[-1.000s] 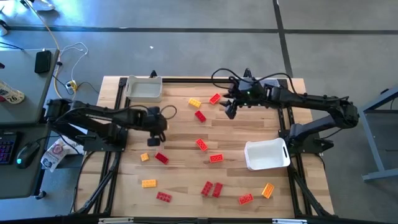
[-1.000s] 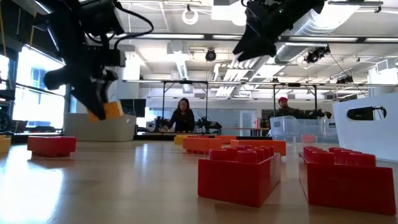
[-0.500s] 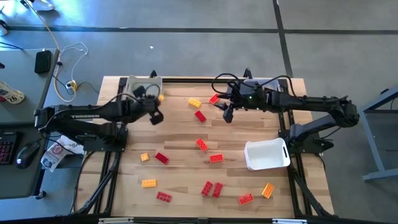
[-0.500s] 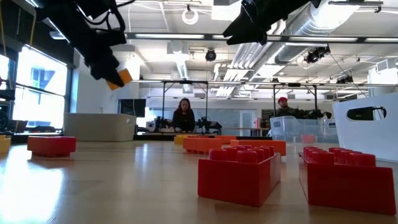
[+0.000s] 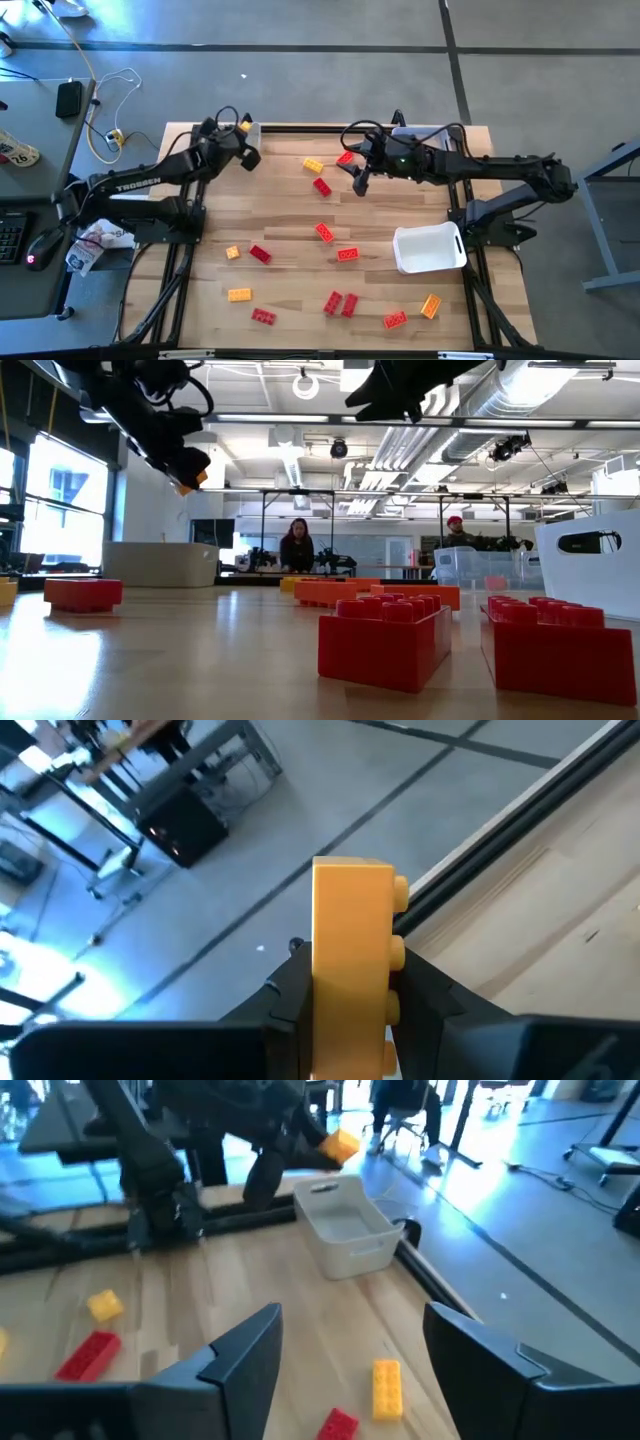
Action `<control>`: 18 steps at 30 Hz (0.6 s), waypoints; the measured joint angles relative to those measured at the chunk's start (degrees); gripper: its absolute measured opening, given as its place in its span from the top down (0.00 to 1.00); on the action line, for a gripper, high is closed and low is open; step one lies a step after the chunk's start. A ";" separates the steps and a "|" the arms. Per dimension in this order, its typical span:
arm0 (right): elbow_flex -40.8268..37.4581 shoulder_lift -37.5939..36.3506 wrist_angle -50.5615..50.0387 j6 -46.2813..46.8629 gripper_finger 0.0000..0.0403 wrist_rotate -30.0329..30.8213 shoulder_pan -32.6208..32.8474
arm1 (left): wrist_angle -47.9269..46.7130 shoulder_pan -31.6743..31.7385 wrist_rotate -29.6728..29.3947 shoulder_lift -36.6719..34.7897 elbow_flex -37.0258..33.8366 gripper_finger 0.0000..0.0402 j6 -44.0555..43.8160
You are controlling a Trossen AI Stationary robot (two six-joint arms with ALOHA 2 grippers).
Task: Sort & place blocks by color
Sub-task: Put the yellow block into the gray bin
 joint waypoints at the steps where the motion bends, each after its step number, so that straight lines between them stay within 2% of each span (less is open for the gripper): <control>1: 0.00 0.52 0.27 0.02 0.43 0.40 0.00 | -0.23 1.24 1.44 0.03 0.20 0.82 -0.02; 8: 0.02 4.78 0.56 3.71 0.43 1.03 0.00 | -2.70 8.64 10.93 1.47 2.72 0.82 -5.26; 18: 0.02 14.78 0.53 8.73 0.43 0.94 0.02 | -4.60 13.44 13.35 7.87 3.14 0.82 -11.98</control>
